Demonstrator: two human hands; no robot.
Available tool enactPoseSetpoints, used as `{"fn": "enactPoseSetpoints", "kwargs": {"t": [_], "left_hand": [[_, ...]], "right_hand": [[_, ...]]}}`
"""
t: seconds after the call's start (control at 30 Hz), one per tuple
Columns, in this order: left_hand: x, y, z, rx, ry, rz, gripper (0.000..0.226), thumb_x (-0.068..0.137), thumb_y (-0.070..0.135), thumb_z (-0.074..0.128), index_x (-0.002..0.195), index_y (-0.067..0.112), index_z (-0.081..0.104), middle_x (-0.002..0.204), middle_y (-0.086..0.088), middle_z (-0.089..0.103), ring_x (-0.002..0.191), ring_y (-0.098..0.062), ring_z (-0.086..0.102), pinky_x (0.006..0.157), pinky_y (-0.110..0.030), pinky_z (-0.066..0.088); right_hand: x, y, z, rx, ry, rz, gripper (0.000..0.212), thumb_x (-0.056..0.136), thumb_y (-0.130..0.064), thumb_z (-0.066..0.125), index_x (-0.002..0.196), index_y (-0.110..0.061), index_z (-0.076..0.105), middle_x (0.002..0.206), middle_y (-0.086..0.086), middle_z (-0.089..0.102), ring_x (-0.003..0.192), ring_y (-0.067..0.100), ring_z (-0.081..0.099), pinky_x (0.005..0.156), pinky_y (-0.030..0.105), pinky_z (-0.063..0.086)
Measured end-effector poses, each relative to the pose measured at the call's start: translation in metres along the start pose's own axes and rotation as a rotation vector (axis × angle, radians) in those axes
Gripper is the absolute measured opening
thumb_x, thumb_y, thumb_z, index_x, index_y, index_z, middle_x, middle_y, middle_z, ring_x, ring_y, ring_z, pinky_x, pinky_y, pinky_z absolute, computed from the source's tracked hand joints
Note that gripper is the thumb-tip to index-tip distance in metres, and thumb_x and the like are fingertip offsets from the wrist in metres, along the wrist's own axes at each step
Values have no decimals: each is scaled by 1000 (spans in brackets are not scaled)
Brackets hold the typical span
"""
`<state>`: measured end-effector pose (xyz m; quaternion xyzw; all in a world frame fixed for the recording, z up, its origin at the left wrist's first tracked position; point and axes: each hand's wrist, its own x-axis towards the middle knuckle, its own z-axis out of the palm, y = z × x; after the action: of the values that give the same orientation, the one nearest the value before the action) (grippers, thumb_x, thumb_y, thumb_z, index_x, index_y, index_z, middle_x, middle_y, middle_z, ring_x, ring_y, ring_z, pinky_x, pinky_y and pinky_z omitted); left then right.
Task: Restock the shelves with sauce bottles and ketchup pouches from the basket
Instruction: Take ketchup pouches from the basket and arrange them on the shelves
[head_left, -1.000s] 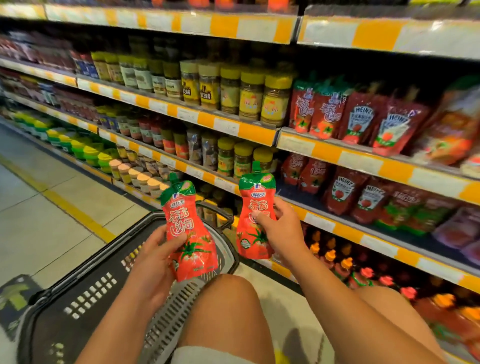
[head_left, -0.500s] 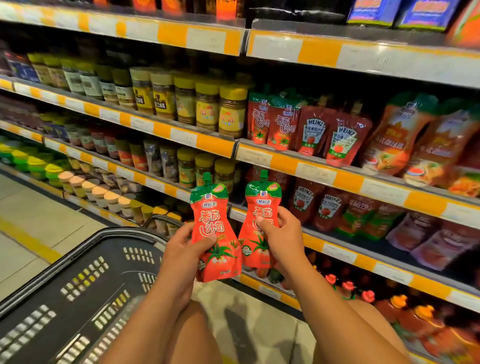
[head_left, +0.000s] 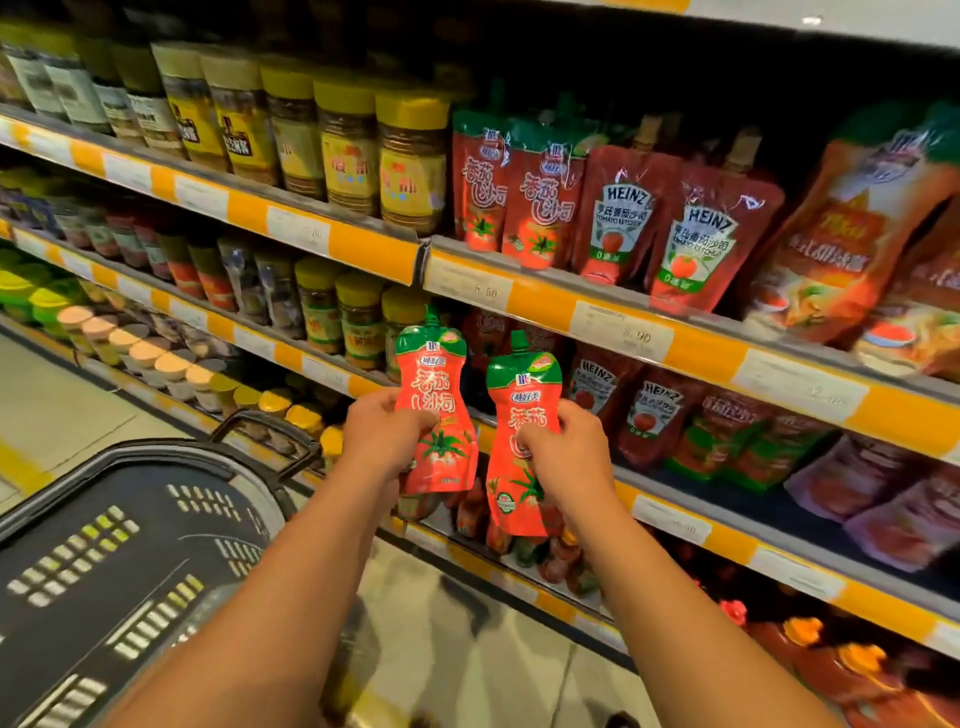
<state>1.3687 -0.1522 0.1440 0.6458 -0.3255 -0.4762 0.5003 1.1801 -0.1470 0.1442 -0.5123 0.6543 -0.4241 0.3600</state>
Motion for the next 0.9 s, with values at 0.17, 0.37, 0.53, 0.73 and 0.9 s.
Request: {"fn": "enactPoseSetpoints", "kwargs": {"t": [0.17,0.37,0.53,0.73,0.9], "left_hand": [[26,-3,10,66,-31,30,17,88,5,75,98,18,69,89,-7,74,62,-16,64,44,-22,42],[55,13,20,100,-82,177,22,86,2,76,97,20,70,92,-1,76,80,-17,72,61,-29,54],[75,8,40,66,-76,275,24,84,2,78,89,22,67,84,4,74,76,-9,71,70,-32,60],[92,9,59,32,-51,382,25,83,4,77,92,26,68,82,7,75,73,-13,71,71,-40,63],[100,6,62,49,-8,377,24,84,6,78,89,28,71,81,6,76,73,-25,73,56,-41,62]], "right_hand": [[15,29,6,-61,-58,40,11,81,-8,73,85,-19,71,82,-3,76,79,19,72,72,37,56],[47,18,12,-90,88,18,14,87,-19,72,90,-15,59,92,7,70,83,27,68,70,39,52],[63,-1,11,-174,190,13,33,90,-25,72,69,-7,54,66,5,56,59,24,49,52,35,32],[74,-16,14,-230,227,43,60,93,-18,66,47,-10,29,42,1,26,45,21,22,50,36,17],[80,-11,21,-118,257,54,65,96,-22,68,47,-13,27,30,-10,21,34,13,20,45,27,22]]}}
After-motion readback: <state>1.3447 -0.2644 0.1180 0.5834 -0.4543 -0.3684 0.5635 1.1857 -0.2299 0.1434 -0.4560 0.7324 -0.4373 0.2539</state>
